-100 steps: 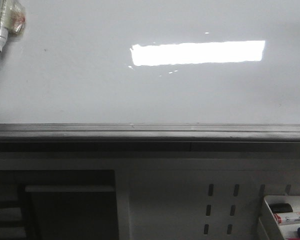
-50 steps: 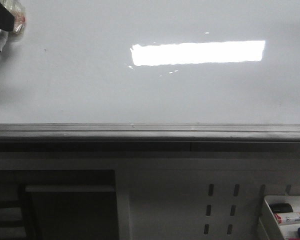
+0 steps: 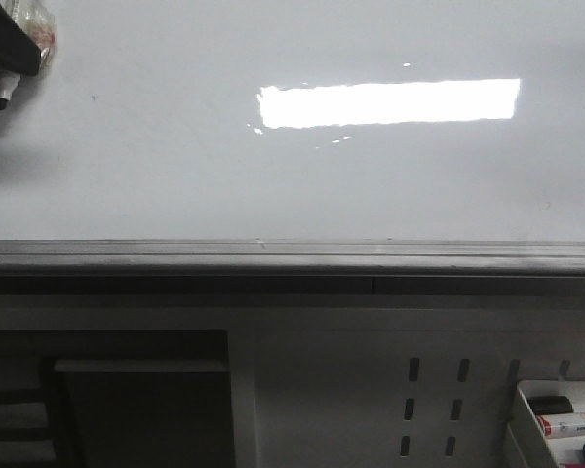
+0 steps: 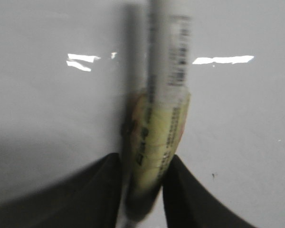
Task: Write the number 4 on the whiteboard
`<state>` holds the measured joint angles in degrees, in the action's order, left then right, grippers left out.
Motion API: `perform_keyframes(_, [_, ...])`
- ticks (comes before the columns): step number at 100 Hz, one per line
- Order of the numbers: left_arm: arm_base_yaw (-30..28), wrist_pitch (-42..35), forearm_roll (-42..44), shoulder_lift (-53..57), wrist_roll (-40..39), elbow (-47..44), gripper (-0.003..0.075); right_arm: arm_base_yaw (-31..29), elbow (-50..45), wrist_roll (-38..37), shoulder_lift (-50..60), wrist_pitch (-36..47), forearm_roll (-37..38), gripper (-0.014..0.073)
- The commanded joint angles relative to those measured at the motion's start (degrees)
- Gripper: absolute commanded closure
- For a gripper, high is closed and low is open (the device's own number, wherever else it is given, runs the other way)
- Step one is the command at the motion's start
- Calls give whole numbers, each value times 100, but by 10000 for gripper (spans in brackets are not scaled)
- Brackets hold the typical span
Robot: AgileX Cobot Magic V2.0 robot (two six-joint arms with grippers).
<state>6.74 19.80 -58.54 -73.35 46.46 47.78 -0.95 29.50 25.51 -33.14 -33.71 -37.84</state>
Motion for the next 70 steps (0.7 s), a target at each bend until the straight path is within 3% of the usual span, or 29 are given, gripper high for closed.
perform_keyframes(1, [-14, -239, -120, 36, 19, 156, 701, -26, 206, 86, -58, 308, -84, 138])
perform_keyframes(4, [-14, -213, -120, 36, 54, 156, 742, -26, 206, 86, -58, 308, -84, 138])
perform_keyframes(18, [-14, -52, -120, 124, 202, 156, 741, -26, 206, 86, -58, 251, -84, 138])
perform_keyframes(36, [-14, 762, -120, 598, 1309, 156, 741, -26, 218, 264, -122, -20, -239, 138])
perform_keyframes(50, [195, 1355, -94, 951, 1740, 156, 741, -26, 309, 1529, -543, -591, -1550, 138])
perform_keyframes(60, [783, 1448, 296, 1047, 1913, 156, 741, -26, 454, 2404, -973, -1211, -2601, 138])
perform_keyframes(70, [1504, 1493, 904, 1047, 1903, 156, 741, -26, 732, 2752, -1418, -1794, -3068, 138])
